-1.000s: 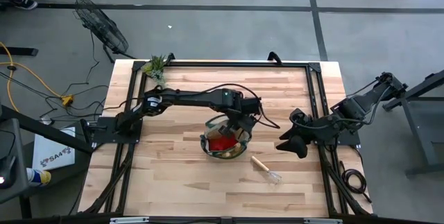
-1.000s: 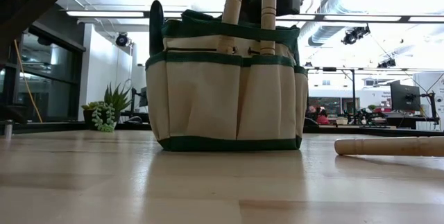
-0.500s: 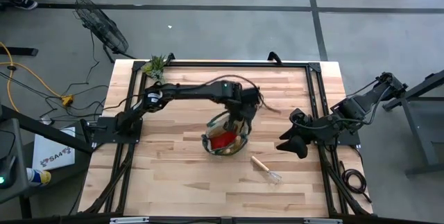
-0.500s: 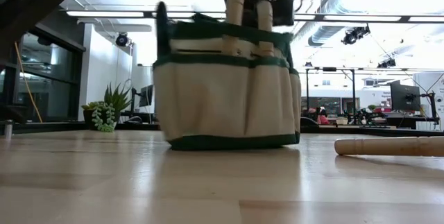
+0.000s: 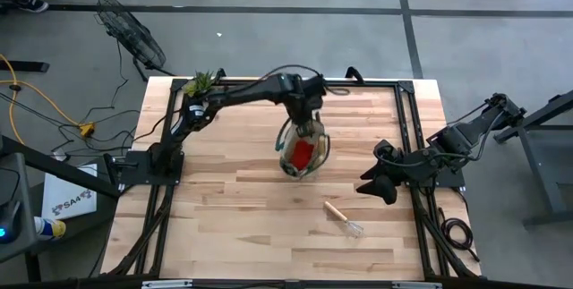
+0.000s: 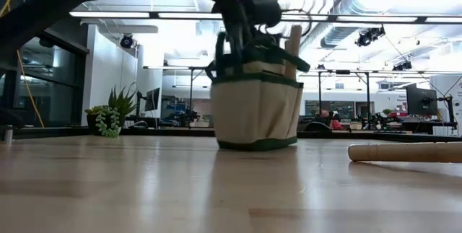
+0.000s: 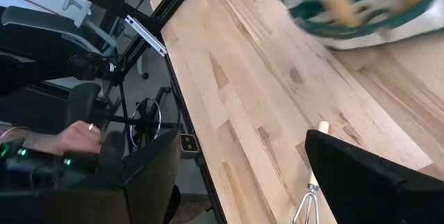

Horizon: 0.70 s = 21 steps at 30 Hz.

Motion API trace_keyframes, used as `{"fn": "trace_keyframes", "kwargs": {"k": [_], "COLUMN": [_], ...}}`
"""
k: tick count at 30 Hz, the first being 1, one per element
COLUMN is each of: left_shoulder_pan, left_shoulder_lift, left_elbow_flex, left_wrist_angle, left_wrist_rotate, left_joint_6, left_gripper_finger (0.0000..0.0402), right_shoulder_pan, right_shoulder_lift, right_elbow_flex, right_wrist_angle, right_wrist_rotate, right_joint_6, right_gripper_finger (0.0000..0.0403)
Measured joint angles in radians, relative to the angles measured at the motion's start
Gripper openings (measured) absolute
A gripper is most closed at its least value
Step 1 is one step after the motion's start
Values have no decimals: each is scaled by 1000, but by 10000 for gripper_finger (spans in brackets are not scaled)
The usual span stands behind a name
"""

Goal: Pick & Place Garden tools in Gardening bag
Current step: Adjust the white gardening bag

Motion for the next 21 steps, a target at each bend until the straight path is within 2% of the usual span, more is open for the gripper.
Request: {"fn": "trace_keyframes", "kwargs": {"k": [7,11,15,21], "left_shoulder_pan": [83,117,149,159], "left_shoulder_lift": [0,-1,-2,-3], "left_elbow_flex": [1,2,2,2], "left_wrist_angle": [-56,-99,-160,-182], "left_wrist_rotate": [-4,-43,-74,-69], "left_joint_6": [-101,-133,-172,-253], "left_gripper_finger": [0,0,0,0], "right_shoulder_pan": [0,0,0,0], "right_shoulder_lift": [0,0,0,0], "right_elbow_flex": [0,0,0,0], "right_wrist_angle": [0,0,0,11], "right_wrist_rotate": [0,11,88,236], "right_joint_6": [0,0,-15,-95], "right_gripper_finger": [301,301,301,301]}}
